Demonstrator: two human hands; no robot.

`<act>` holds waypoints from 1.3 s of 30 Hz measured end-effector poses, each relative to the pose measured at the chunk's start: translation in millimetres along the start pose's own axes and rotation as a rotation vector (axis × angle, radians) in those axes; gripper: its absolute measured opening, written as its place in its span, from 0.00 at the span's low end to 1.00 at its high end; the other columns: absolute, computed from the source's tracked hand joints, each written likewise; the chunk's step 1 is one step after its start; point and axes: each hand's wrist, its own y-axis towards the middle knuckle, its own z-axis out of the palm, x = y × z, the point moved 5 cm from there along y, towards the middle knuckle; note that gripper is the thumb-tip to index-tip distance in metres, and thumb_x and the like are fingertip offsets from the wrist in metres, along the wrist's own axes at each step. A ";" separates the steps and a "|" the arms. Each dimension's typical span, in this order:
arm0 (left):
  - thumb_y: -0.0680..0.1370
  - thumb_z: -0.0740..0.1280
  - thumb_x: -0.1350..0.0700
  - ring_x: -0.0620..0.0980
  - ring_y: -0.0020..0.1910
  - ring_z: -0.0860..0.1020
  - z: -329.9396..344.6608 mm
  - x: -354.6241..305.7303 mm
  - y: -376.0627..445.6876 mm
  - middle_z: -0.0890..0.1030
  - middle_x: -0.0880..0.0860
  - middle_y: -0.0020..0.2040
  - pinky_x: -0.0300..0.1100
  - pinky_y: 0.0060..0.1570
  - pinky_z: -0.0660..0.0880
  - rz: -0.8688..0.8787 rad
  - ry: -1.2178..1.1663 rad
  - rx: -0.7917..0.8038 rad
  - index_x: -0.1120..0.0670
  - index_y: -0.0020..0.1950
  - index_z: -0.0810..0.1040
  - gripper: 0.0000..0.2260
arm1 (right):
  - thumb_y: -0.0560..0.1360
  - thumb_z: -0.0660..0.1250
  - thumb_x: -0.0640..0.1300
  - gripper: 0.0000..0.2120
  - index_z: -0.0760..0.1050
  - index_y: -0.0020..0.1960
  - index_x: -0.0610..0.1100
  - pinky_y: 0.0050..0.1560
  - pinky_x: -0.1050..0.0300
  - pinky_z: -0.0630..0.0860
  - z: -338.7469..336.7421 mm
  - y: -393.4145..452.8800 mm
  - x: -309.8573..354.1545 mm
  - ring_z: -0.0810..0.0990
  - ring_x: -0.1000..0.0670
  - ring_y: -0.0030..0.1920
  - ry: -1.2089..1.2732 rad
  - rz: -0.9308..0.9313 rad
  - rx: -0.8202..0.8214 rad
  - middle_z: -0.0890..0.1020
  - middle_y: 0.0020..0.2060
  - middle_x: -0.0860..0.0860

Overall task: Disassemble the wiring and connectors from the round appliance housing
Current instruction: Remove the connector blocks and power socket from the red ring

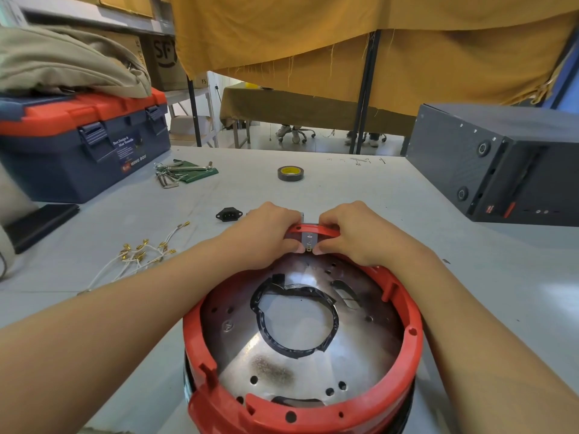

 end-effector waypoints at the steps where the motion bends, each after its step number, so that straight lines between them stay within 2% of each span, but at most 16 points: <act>1: 0.75 0.68 0.50 0.56 0.42 0.73 0.0 -0.1 -0.2 0.74 0.53 0.40 0.51 0.45 0.72 0.000 0.005 0.001 0.50 0.41 0.68 0.10 | 0.71 0.73 0.48 0.17 0.67 0.31 0.52 0.31 0.55 0.62 0.2 0.2 -0.1 0.68 0.50 0.32 0.000 0.001 0.001 0.71 0.30 0.51; 13: 0.76 0.66 0.50 0.53 0.43 0.70 1.4 -2.4 -0.6 0.78 0.56 0.46 0.49 0.46 0.70 -0.008 0.053 -0.003 0.51 0.43 0.67 0.09 | 0.72 0.72 0.48 0.18 0.66 0.30 0.53 0.31 0.56 0.61 0.5 2.1 0.9 0.69 0.51 0.32 -0.030 -0.001 0.005 0.71 0.31 0.51; 18: 0.76 0.67 0.50 0.53 0.43 0.72 0.3 -2.8 -2.5 0.75 0.53 0.41 0.48 0.45 0.70 -0.017 0.042 -0.032 0.51 0.43 0.69 0.09 | 0.72 0.72 0.49 0.16 0.67 0.31 0.52 0.31 0.55 0.63 0.7 -0.4 0.5 0.71 0.50 0.32 -0.029 0.003 -0.031 0.72 0.31 0.51; 20: 0.75 0.67 0.50 0.53 0.44 0.73 0.4 -1.9 -3.0 0.75 0.51 0.41 0.48 0.46 0.71 -0.026 0.014 -0.042 0.52 0.47 0.72 0.08 | 0.71 0.72 0.50 0.14 0.69 0.33 0.51 0.32 0.55 0.65 1.1 -1.3 -0.6 0.73 0.48 0.34 -0.032 0.013 -0.041 0.73 0.32 0.50; 23: 0.75 0.67 0.51 0.52 0.48 0.74 -0.2 -2.4 -3.2 0.79 0.52 0.48 0.50 0.51 0.72 -0.015 -0.040 -0.025 0.51 0.60 0.74 0.14 | 0.71 0.71 0.51 0.11 0.72 0.36 0.50 0.35 0.53 0.70 1.7 -0.8 -1.3 0.75 0.45 0.37 -0.055 0.013 -0.045 0.74 0.33 0.49; 25: 0.76 0.67 0.51 0.52 0.50 0.75 -0.4 -4.1 -3.0 0.79 0.51 0.51 0.51 0.53 0.72 0.021 -0.029 -0.023 0.51 0.61 0.74 0.14 | 0.71 0.71 0.52 0.12 0.71 0.35 0.51 0.37 0.52 0.71 1.9 -0.6 -1.3 0.75 0.45 0.37 -0.072 0.011 -0.044 0.74 0.33 0.49; 30: 0.77 0.65 0.51 0.51 0.49 0.75 0.3 -3.3 -2.8 0.80 0.51 0.51 0.50 0.52 0.72 0.028 -0.044 -0.030 0.50 0.61 0.74 0.14 | 0.72 0.71 0.53 0.17 0.66 0.31 0.53 0.33 0.54 0.66 2.0 0.2 -1.1 0.73 0.47 0.35 -0.085 0.012 -0.038 0.72 0.32 0.50; 33: 0.77 0.65 0.49 0.52 0.49 0.76 1.0 -4.0 -2.7 0.81 0.52 0.50 0.51 0.51 0.73 0.038 -0.011 -0.029 0.49 0.62 0.74 0.14 | 0.72 0.71 0.54 0.17 0.67 0.31 0.52 0.34 0.53 0.67 2.0 1.4 -1.1 0.73 0.46 0.35 -0.089 0.016 -0.038 0.73 0.32 0.49; 39: 0.77 0.64 0.50 0.53 0.46 0.76 -0.1 -7.5 -3.1 0.81 0.52 0.47 0.52 0.48 0.73 0.081 0.016 -0.024 0.51 0.56 0.77 0.10 | 0.70 0.73 0.50 0.18 0.68 0.29 0.51 0.32 0.54 0.64 0.1 2.7 -2.2 0.69 0.49 0.31 0.002 0.006 -0.013 0.71 0.28 0.50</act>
